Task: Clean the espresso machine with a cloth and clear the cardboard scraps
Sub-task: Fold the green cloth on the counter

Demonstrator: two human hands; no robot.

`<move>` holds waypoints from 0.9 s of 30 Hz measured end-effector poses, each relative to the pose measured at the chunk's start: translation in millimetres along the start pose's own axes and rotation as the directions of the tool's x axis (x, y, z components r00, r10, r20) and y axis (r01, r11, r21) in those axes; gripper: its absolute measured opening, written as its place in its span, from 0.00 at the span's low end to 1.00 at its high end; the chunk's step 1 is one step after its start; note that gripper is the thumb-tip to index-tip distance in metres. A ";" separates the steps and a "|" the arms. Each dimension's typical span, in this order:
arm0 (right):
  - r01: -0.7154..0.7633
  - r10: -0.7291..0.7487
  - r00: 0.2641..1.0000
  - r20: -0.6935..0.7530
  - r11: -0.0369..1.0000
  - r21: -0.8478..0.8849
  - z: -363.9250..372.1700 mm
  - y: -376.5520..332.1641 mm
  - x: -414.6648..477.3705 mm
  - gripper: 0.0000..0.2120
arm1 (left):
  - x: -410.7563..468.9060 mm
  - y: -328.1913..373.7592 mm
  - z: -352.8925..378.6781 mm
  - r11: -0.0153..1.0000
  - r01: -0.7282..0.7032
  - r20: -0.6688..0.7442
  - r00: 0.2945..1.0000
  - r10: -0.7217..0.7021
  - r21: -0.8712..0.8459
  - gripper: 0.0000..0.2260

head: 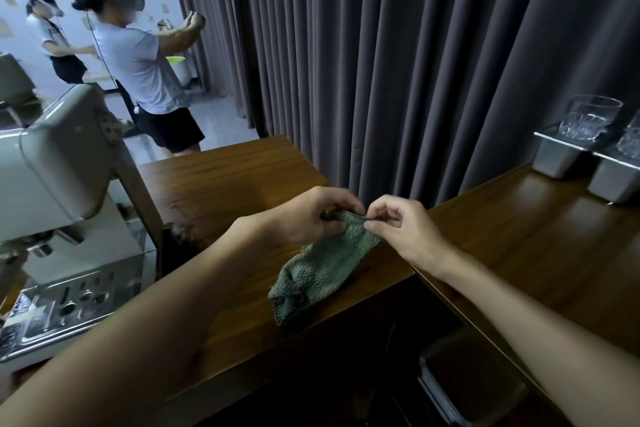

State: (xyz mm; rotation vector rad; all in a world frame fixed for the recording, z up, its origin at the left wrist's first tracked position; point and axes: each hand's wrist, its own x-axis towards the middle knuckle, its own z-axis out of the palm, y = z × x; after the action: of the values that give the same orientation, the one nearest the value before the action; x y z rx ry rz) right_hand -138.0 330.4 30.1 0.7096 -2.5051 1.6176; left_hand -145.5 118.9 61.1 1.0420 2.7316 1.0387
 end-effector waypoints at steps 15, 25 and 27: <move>-0.003 0.004 0.999 0.049 1.000 -0.016 -21.0 -46.2 -0.3 0.05 | -42.4 15.4 -27.1 0.991 0.094 -0.448 0.885 -0.127 -0.096 0.05; 0.083 -0.079 0.992 -0.099 0.996 0.039 -29.7 -74.2 -3.0 0.06 | -60.3 43.0 -35.1 0.992 0.102 -0.545 0.830 -0.123 -0.068 0.06; 0.104 -0.091 0.985 -0.146 0.991 0.081 -30.2 -79.5 -3.7 0.08 | -63.1 47.3 -36.9 0.992 0.094 -0.536 0.835 -0.123 -0.081 0.05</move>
State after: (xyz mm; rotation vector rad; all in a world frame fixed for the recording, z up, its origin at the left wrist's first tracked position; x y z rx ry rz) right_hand -107.0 331.3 109.3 0.6877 -2.2769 1.6895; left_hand -78.9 85.6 106.2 0.6413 3.1099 1.5804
